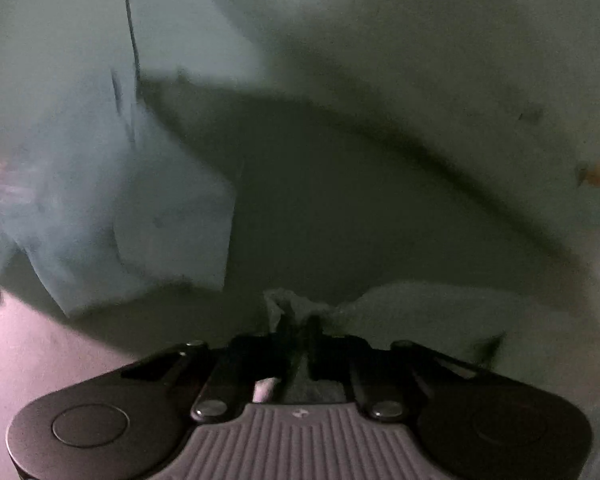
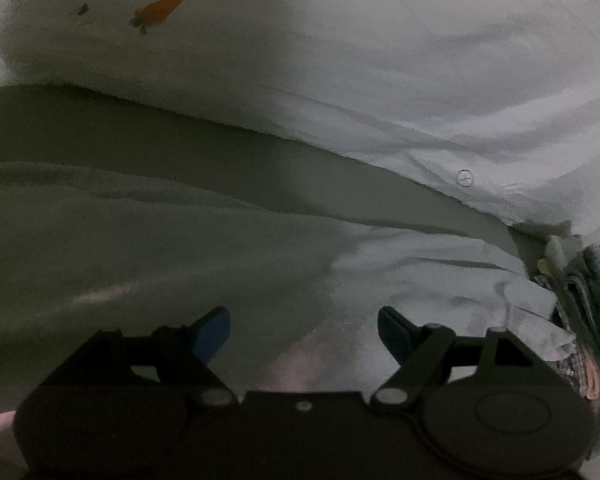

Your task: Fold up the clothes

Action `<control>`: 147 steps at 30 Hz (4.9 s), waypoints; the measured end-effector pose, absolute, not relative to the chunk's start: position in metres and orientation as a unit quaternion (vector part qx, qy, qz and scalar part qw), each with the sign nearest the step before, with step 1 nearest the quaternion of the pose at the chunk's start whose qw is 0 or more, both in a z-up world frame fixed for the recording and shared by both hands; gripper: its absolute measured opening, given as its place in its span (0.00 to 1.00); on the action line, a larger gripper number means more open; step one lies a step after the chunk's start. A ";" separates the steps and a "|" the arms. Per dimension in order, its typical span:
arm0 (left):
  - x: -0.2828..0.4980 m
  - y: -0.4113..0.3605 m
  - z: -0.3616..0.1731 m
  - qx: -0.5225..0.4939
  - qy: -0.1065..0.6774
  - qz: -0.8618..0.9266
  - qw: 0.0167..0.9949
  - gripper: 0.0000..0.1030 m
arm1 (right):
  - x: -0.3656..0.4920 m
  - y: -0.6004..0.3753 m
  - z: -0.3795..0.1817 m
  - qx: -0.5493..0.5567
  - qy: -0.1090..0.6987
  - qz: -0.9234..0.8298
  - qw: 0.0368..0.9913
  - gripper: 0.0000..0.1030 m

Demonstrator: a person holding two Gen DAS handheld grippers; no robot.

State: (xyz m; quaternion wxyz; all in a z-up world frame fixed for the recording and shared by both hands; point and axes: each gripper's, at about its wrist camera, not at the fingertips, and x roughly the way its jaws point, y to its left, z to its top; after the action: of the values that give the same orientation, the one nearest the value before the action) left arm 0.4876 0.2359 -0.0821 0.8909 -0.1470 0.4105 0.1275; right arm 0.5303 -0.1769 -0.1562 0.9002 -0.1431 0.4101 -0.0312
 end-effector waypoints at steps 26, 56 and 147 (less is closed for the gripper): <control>0.384 0.167 -0.126 -0.080 0.512 0.216 0.827 0.49 | 0.533 -0.381 -0.213 0.128 0.395 -0.292 0.862 0.81; 0.343 0.240 -0.092 -0.190 0.391 0.287 0.853 0.08 | 0.322 -0.345 -0.113 0.101 0.244 -0.367 0.892 0.00; 0.291 -0.237 -0.180 -0.033 0.546 0.074 0.834 1.00 | 0.331 -0.585 -0.137 0.081 0.322 -0.082 0.940 0.61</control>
State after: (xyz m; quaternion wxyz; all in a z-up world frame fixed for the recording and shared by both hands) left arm 0.2909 -0.2369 -0.1798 0.8340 -0.0329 0.5458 0.0741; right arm 0.3314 -0.5852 -0.1370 0.9397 0.0805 0.3221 -0.0823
